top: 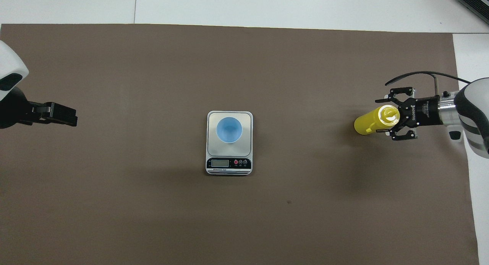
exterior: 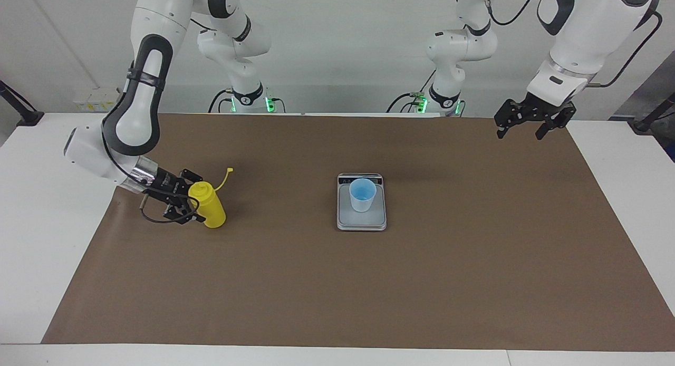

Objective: Pour seasoning into cup on scale with both arms
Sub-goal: 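Open the right gripper and withdraw it from the bottle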

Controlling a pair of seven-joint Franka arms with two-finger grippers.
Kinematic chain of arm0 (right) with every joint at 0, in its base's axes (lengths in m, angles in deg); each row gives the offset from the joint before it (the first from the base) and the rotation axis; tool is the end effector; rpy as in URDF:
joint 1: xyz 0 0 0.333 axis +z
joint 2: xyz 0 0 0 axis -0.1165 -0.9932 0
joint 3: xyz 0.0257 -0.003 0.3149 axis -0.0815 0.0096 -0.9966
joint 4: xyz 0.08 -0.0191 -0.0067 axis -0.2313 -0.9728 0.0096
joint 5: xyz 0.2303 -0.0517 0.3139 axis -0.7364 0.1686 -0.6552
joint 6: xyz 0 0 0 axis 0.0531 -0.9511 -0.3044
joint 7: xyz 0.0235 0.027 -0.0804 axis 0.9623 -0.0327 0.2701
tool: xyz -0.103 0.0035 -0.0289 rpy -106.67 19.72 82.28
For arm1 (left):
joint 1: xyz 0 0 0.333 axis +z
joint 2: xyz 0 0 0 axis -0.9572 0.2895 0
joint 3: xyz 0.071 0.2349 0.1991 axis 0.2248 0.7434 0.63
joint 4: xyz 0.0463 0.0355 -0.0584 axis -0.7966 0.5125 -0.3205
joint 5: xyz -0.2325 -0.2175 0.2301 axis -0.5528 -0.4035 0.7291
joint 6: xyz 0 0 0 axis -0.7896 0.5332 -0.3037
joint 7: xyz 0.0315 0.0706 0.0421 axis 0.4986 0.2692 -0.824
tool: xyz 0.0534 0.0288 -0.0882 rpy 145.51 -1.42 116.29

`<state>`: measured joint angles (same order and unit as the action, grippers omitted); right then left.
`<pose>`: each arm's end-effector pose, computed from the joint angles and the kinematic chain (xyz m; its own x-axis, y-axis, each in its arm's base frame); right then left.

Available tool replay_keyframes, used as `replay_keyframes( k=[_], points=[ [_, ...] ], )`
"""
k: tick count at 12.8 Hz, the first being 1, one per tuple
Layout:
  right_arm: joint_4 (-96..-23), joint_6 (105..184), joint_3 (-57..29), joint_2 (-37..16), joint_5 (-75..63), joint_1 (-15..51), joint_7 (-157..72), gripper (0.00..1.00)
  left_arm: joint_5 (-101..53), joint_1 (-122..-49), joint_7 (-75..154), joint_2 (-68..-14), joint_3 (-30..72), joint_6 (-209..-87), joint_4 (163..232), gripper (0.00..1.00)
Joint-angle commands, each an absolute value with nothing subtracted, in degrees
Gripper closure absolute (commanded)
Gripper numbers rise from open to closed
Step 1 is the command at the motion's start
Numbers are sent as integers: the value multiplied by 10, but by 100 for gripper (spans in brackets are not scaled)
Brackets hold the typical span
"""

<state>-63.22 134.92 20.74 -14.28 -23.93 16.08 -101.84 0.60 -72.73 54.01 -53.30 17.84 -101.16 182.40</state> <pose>0.5932 -0.1178 0.3454 0.0104 -0.7960 -0.6052 -0.9973 0.0356 -0.0640 0.5394 -0.0606 0.6123 0.9961 -0.0869 -0.0152 -0.0868 -0.9962 0.0121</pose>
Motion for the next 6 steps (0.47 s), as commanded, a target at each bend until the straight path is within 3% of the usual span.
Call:
replay_keyframes(
  k=[1, 6],
  points=[
    [-649, 1370, 210, -103, -195, 157, -1018, 0, 14, -727, 543, -538, 179, -1013, 1828, 0],
    [-645, 1369, 217, -69, -41, 158, -833, 0, 14, -727, 543, -538, 179, -1013, 1828, 0]
  ],
)
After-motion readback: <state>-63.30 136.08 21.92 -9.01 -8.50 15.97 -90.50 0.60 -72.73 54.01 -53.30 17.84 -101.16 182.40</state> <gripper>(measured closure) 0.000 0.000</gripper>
